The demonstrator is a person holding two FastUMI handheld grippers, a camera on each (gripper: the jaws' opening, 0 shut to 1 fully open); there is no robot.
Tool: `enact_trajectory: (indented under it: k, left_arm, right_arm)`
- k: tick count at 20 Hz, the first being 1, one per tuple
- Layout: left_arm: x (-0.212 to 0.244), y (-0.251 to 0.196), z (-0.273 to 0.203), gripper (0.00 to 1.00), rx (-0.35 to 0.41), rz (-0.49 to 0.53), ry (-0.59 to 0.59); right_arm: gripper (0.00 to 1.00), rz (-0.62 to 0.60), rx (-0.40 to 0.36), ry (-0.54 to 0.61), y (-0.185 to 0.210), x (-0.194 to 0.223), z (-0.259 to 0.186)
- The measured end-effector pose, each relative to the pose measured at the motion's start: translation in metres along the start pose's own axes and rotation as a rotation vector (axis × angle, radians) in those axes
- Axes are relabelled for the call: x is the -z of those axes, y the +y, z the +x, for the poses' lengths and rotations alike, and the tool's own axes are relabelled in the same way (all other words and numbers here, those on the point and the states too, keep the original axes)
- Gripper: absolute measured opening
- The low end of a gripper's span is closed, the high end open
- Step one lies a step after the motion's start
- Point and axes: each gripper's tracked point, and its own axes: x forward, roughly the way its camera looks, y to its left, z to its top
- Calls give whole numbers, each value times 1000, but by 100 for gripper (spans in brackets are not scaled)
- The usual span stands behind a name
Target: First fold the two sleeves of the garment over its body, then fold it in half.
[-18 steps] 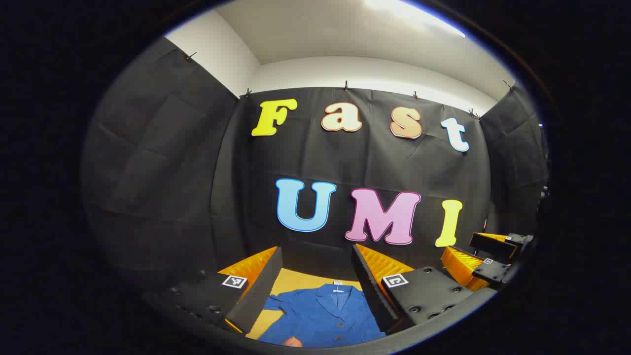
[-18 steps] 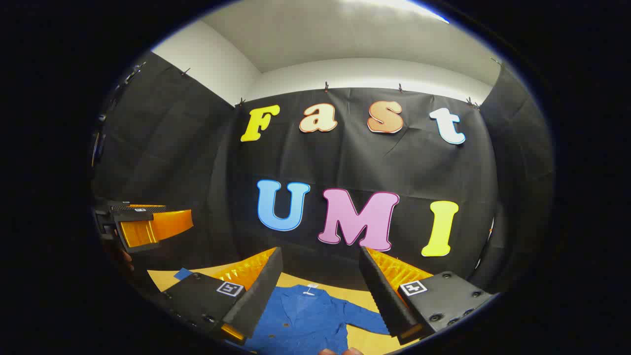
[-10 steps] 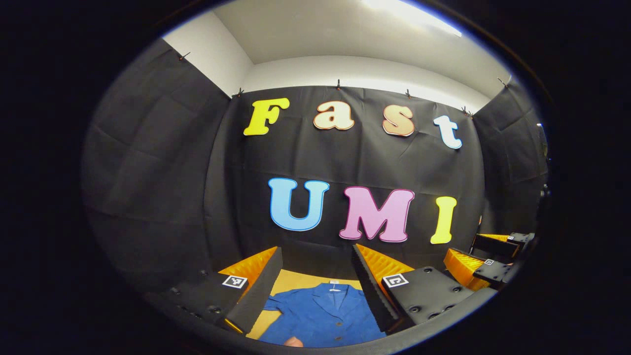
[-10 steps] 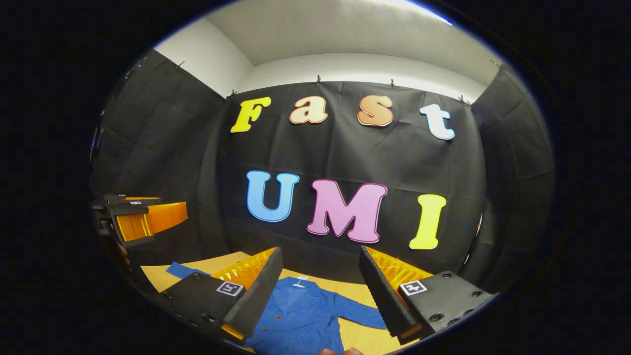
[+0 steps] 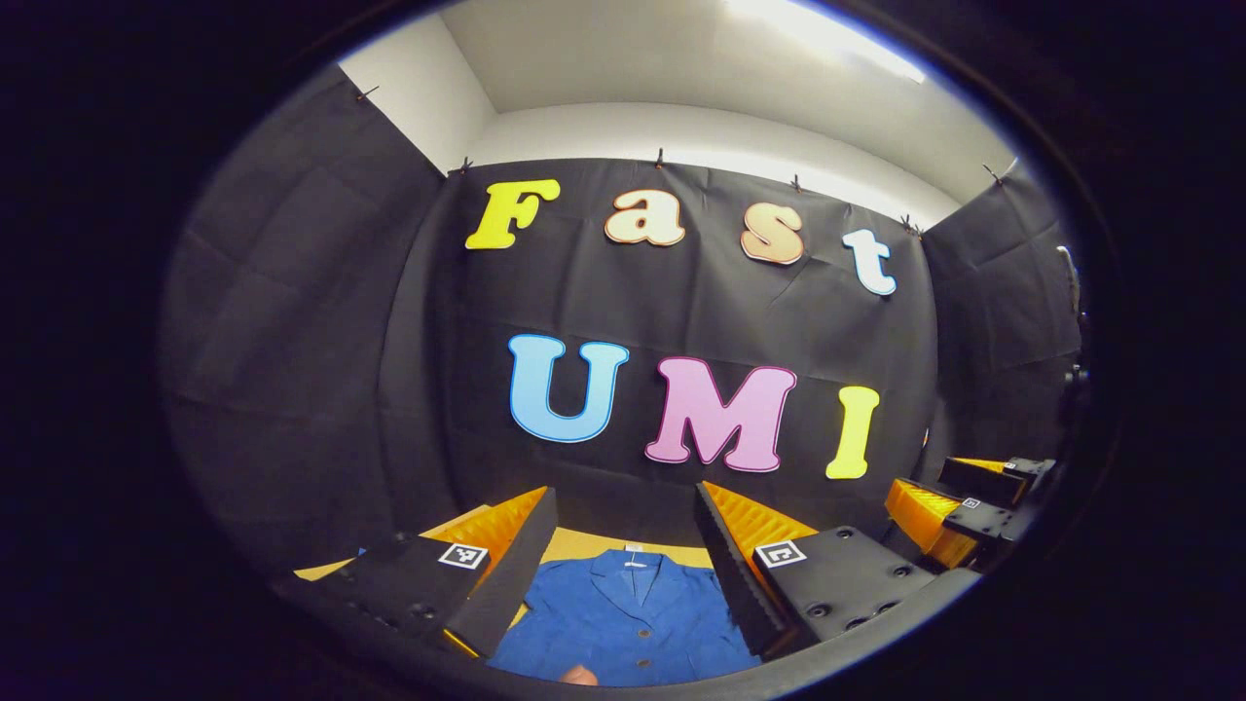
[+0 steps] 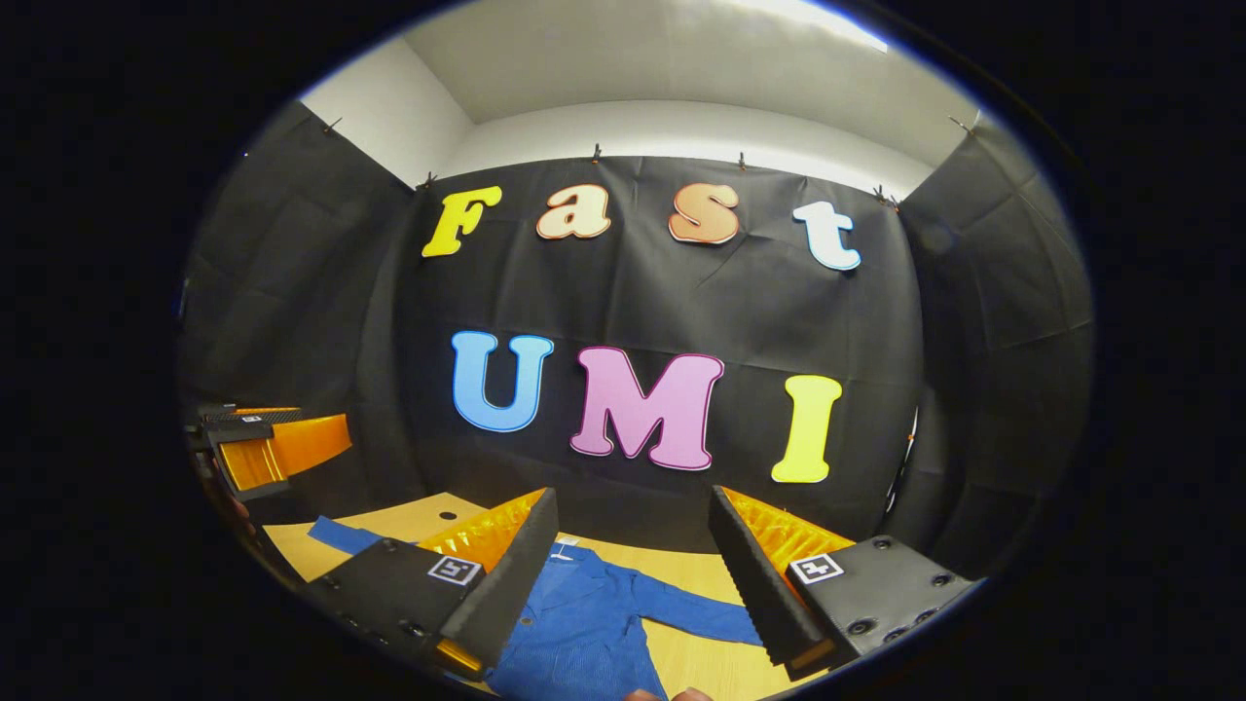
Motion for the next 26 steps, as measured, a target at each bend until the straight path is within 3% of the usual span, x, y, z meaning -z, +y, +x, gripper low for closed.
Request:
enact_trajectory:
  k: [12, 17, 18, 24, 25, 26]
  left_arm:
    - [-4, 0, -1, 82, 0, 28, -16]
    - [-4, 2, 1, 81, 13, 24, -25]
    - [-4, 3, 2, 80, 17, 28, -30]
    - [6, 14, 14, 82, 62, -1, -18]
    - [9, 18, 19, 82, 62, -2, -13]
    - [10, 21, 23, 83, 69, -6, -11]
  right_arm:
    - [90, -11, 36, 17, -15, 6, 5]
    - [90, 8, 106, 51, -43, 21, 16]
    - [99, 6, 121, 50, -49, 23, 18]
    - [99, 0, 202, 41, -70, 21, 16]
    - [90, 4, 212, 33, -70, 18, 15]
    - [90, 5, 224, 25, -71, 15, 15]
